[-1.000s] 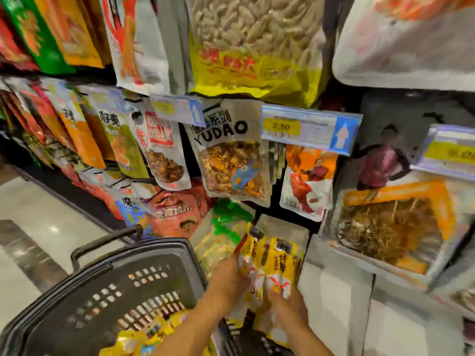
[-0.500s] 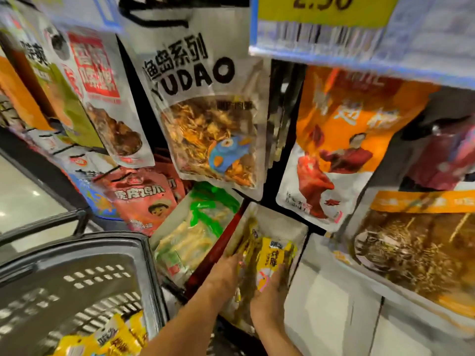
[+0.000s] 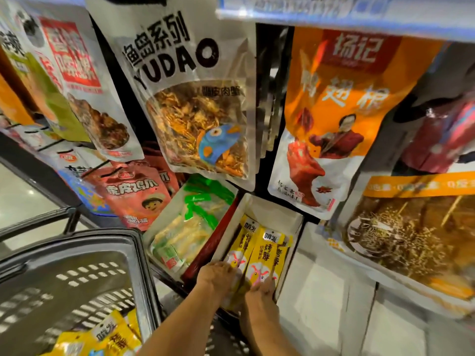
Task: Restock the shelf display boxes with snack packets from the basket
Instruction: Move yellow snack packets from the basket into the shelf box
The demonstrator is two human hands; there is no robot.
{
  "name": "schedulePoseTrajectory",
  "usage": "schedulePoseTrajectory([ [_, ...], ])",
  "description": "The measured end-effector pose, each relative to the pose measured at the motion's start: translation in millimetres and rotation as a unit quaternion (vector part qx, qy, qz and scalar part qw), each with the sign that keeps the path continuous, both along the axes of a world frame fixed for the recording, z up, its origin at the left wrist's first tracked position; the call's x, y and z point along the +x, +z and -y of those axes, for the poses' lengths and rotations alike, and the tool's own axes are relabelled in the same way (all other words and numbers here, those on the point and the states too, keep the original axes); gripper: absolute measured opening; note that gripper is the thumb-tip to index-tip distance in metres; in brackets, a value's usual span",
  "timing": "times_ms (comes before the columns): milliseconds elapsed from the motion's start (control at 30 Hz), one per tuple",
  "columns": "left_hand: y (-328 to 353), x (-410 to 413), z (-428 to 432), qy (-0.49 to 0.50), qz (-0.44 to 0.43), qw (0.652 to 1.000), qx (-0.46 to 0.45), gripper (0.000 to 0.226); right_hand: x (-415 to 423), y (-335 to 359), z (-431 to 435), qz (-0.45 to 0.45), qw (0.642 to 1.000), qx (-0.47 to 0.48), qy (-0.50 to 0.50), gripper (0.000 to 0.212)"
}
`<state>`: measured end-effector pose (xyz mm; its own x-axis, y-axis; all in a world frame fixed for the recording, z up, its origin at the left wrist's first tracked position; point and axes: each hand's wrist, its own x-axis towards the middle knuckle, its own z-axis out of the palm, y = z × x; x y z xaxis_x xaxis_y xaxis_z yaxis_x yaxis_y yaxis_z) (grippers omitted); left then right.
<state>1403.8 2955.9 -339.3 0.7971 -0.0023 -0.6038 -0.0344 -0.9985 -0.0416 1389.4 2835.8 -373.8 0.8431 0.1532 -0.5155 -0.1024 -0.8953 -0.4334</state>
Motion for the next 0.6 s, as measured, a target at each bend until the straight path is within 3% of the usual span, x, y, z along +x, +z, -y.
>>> schedulePoseTrajectory([
  [100, -6.1, 0.0, -0.8, -0.027, 0.007, 0.999, 0.037, 0.059, 7.1, -11.4, -1.5, -0.048, 0.998, 0.0, 0.042, 0.093],
  [133, -8.6, 0.1, -1.2, -0.027, 0.003, 0.999, 0.039, 0.061, 11.0, -23.1, -1.5, -0.001, 0.998, 0.002, 0.057, 0.102],
  [200, -14.5, -0.2, -4.7, -0.035, -0.015, 0.998, 0.049, 0.064, 14.2, -14.5, -7.2, 0.008, 0.986, -0.12, 0.111, 0.089],
  [267, -16.7, -1.2, -7.9, -0.05, -0.038, 0.996, 0.065, 0.062, 14.6, -8.8, -6.8, 0.045, 0.986, -0.133, 0.092, 0.058],
  [300, -17.4, -0.1, -9.2, -0.057, -0.043, 0.995, 0.072, 0.062, 12.9, -6.3, -4.0, 0.043, 0.985, -0.136, 0.096, 0.053],
  [467, 6.5, 2.7, -5.0, -0.02, -0.043, 0.998, 0.037, 0.058, 8.9, 19.0, 4.6, 0.032, 0.966, -0.191, 0.168, 0.048],
  [533, 29.7, -1.5, -5.2, 0.026, -0.005, 1.0, -0.016, 0.047, 9.4, 35.0, 7.0, 0.048, 0.961, -0.199, 0.188, 0.044],
  [600, 69.7, -10.4, -9.9, 0.038, 0.074, 0.997, 0.003, 0.039, 6.5, 66.1, 4.1, 0.068, 0.964, -0.175, 0.187, 0.048],
])
